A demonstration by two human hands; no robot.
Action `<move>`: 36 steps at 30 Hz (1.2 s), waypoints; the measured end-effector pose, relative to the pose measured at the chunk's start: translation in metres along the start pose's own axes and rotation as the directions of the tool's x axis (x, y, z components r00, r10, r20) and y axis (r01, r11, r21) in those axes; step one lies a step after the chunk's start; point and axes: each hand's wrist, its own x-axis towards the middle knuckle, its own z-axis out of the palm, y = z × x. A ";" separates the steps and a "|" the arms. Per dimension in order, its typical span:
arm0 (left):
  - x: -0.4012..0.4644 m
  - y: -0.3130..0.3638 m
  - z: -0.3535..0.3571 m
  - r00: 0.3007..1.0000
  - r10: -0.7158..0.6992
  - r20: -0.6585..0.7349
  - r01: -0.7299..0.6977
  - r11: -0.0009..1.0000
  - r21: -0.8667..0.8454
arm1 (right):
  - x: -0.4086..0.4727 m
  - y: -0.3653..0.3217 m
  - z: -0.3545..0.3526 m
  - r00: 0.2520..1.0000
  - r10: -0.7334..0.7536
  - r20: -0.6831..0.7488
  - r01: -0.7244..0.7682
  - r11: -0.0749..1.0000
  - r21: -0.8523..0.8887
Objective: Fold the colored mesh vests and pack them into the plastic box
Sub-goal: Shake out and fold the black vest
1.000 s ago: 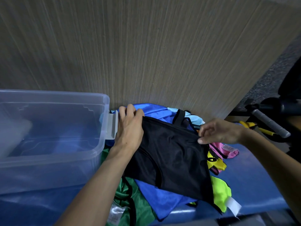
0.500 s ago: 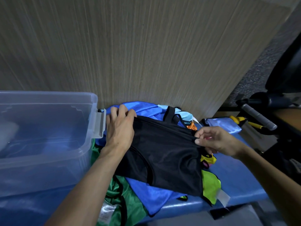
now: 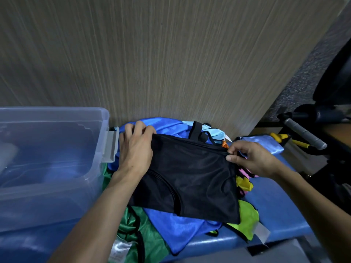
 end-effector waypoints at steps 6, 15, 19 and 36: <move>0.002 0.001 0.000 1.000 -0.008 0.026 0.008 1.000 0.000 | 0.015 -0.001 -0.002 0.999 0.035 -0.028 -0.033 0.996 0.084; 0.003 -0.003 -0.001 0.998 -0.025 0.064 0.023 0.999 0.022 | 0.031 0.002 0.009 0.977 0.210 0.034 -0.208 0.909 0.362; 0.002 0.005 -0.010 0.999 -0.024 0.037 0.022 0.998 0.057 | 0.031 -0.003 0.012 0.972 0.227 0.053 -0.229 0.889 0.397; -0.035 0.023 -0.013 0.991 0.124 0.055 -0.126 0.991 0.038 | -0.030 -0.042 0.054 0.733 0.592 -0.334 -0.483 0.800 0.356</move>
